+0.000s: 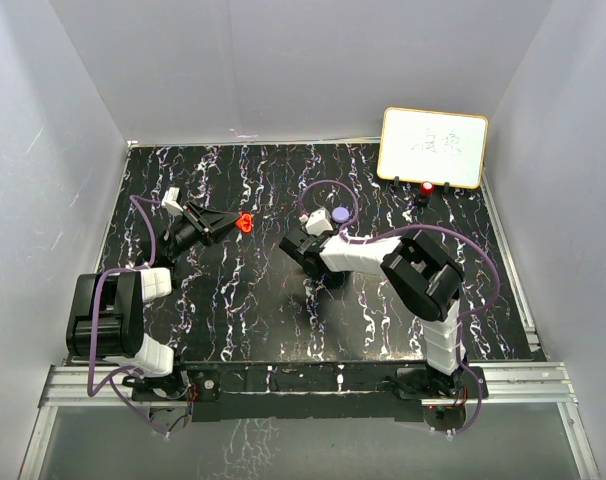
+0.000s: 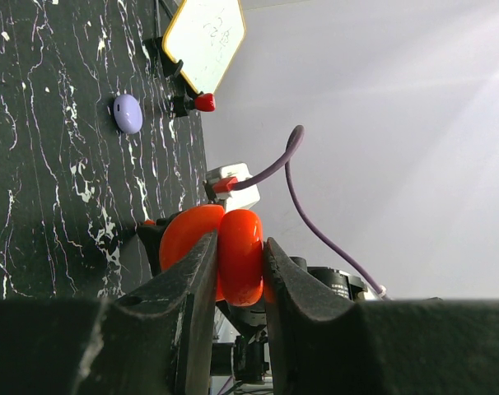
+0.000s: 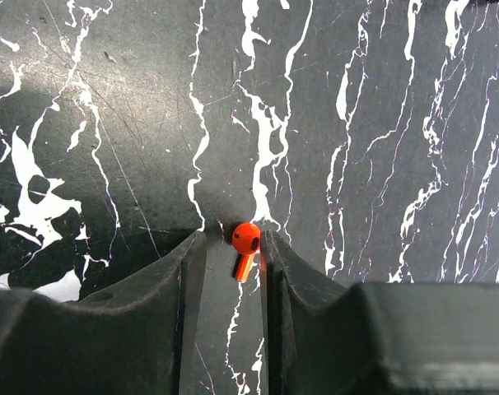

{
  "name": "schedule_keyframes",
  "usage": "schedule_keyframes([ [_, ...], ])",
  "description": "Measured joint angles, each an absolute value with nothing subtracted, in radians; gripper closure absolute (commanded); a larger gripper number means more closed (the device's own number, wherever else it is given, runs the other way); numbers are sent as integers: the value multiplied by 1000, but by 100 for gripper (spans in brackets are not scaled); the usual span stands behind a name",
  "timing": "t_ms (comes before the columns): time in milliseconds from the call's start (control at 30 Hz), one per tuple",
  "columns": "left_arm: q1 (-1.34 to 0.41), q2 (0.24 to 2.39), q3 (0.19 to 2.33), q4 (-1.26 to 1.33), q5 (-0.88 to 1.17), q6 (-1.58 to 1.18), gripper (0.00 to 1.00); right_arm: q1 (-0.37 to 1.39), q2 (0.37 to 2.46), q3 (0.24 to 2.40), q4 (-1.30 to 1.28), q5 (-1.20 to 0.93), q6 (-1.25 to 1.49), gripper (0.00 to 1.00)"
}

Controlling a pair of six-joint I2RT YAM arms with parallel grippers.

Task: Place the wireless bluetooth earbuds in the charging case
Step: Pick up the earbud from the center of the board.

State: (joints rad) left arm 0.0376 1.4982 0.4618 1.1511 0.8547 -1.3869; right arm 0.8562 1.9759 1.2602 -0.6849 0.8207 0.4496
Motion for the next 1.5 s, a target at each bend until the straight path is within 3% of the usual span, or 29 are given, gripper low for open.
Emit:
schedule_keyframes([
  [233,38,1501,461,1151,855,-1387,100,853,1965,1246,-688,828,463,66],
  [1500,38,1501,461,1151,855,-1386,100,836,1965,1245,-689,816,473,83],
])
